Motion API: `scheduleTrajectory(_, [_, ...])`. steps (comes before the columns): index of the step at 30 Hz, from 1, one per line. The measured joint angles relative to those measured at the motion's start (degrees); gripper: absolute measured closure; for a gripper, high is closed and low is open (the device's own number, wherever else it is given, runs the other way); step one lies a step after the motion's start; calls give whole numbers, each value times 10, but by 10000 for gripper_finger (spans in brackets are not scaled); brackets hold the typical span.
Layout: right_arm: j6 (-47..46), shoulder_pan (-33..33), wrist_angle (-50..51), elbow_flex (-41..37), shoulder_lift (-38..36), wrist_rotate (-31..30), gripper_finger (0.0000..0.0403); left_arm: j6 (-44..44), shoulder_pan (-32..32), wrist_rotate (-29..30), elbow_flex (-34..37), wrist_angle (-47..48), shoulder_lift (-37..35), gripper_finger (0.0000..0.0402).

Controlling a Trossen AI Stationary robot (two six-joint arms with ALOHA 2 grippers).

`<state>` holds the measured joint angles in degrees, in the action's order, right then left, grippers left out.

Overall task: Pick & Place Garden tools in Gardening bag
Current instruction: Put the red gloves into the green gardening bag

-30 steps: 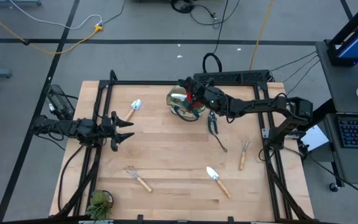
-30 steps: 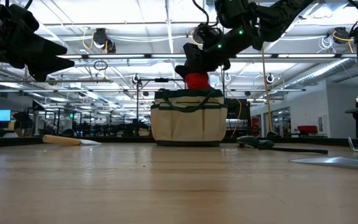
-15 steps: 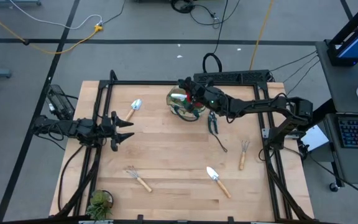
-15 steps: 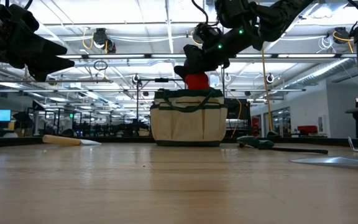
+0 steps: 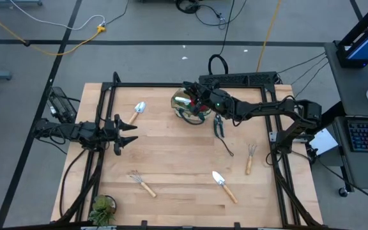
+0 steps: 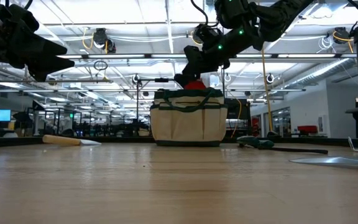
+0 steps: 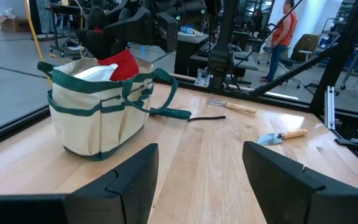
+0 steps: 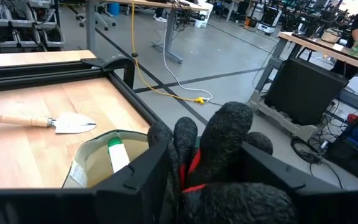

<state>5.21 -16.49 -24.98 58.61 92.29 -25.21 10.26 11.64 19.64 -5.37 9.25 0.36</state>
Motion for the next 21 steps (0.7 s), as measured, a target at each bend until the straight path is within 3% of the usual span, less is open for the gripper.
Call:
scheduleTrajectory(7, [-14, 1, -10, 0, 0, 0, 223, 0, 0, 0, 0, 0, 0, 160])
scheduleTrajectory(11, [-19, 1, -15, 0, 0, 0, 241, 0, 0, 0, 0, 0, 0, 160])
scheduleTrajectory(16, [-77, 1, 52, 0, 0, 6, 290, 0, 0, 0, 0, 0, 0, 160])
scheduleTrajectory(21, [-95, 1, 107, 1, 0, 15, 366, 0, 0, 0, 0, 0, 0, 160])
